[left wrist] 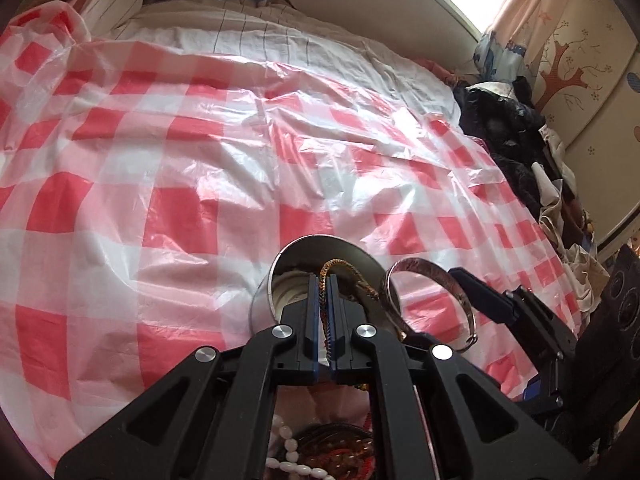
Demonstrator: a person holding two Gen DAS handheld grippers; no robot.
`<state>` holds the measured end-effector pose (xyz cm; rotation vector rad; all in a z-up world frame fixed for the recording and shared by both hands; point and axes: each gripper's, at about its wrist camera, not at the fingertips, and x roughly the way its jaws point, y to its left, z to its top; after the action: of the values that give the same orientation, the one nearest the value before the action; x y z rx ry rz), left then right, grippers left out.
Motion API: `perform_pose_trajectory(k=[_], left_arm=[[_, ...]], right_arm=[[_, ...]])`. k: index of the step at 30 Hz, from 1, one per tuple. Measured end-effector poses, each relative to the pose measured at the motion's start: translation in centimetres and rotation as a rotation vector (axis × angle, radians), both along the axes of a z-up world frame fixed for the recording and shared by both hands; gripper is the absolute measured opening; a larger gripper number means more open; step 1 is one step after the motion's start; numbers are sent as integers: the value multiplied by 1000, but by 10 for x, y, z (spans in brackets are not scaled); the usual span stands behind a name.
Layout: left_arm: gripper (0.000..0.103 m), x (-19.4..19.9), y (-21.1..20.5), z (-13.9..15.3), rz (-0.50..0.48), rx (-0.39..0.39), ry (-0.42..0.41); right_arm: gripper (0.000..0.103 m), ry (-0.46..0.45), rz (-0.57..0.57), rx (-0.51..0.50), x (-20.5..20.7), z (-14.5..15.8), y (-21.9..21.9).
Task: Organize jewelry
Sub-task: 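Drop the gold bangle into the tin while the right gripper drops the silver bangle in, then grasp the white pearl strand with the left gripper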
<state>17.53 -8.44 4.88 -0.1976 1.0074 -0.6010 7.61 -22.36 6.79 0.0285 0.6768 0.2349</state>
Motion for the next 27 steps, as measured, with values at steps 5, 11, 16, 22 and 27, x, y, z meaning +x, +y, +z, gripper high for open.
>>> perform_pose_trajectory(k=[5, 11, 16, 22, 27], left_arm=[[5, 9, 27, 7, 85, -29, -19], [11, 13, 36, 12, 106, -59, -20], [21, -6, 41, 16, 102, -34, -32], [35, -57, 44, -5, 21, 91, -16], [37, -81, 43, -34, -42, 147, 63]], right_arm=[[61, 14, 33, -31, 22, -11, 17], [61, 33, 48, -49, 32, -21, 26], [76, 58, 48, -66, 31, -24, 26], [79, 104, 13, -50, -24, -13, 8], [79, 189, -41, -8, -59, -29, -8]])
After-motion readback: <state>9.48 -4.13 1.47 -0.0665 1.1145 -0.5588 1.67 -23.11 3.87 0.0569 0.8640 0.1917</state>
